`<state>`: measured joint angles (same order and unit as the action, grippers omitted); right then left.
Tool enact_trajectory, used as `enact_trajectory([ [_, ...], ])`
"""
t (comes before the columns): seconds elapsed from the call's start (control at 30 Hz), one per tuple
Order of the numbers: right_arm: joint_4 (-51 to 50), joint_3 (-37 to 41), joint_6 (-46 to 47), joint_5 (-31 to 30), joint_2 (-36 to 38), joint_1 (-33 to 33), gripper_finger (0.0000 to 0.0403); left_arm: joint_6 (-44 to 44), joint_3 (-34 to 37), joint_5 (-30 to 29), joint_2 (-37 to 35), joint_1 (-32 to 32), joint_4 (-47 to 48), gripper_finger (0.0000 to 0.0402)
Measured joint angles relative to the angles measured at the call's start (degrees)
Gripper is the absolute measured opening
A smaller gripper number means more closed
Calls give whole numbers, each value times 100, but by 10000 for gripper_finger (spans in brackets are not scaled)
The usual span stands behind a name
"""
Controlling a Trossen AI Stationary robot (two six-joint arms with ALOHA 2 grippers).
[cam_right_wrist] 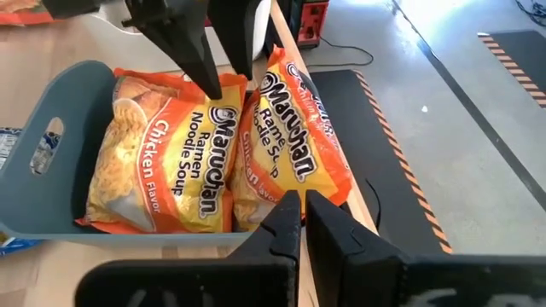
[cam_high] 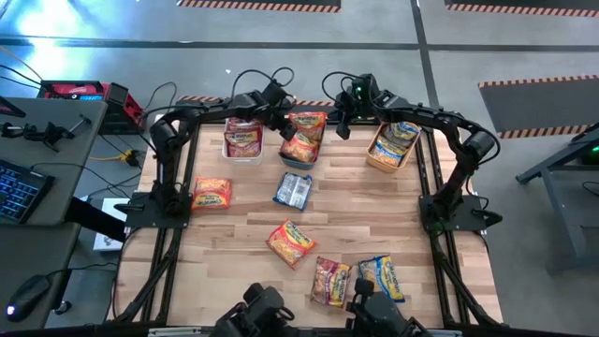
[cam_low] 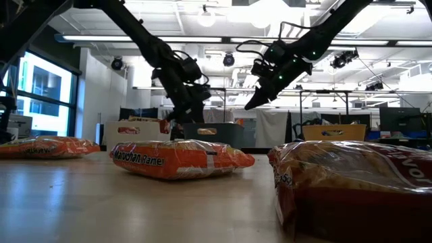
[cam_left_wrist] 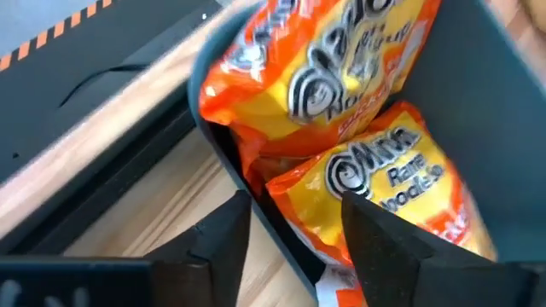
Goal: Sort Maruchan noodles
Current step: Adjust the orange noodle packs into the blue bin
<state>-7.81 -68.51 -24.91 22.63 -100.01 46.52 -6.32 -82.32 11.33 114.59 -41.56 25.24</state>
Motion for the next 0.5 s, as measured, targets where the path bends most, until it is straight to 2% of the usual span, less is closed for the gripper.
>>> enact_trajectory([
  [0.2, 0, 0, 0, -15, 0, 0, 0, 256, 0, -7, 107, 4, 19, 109],
  [0.4, 0, 0, 0, -15, 0, 0, 0, 604, 0, -130, 78, 2, 5, 14],
  [0.5, 0, 0, 0, -17, 0, 0, 0, 855, 0, -164, 78, 4, 9, 7],
])
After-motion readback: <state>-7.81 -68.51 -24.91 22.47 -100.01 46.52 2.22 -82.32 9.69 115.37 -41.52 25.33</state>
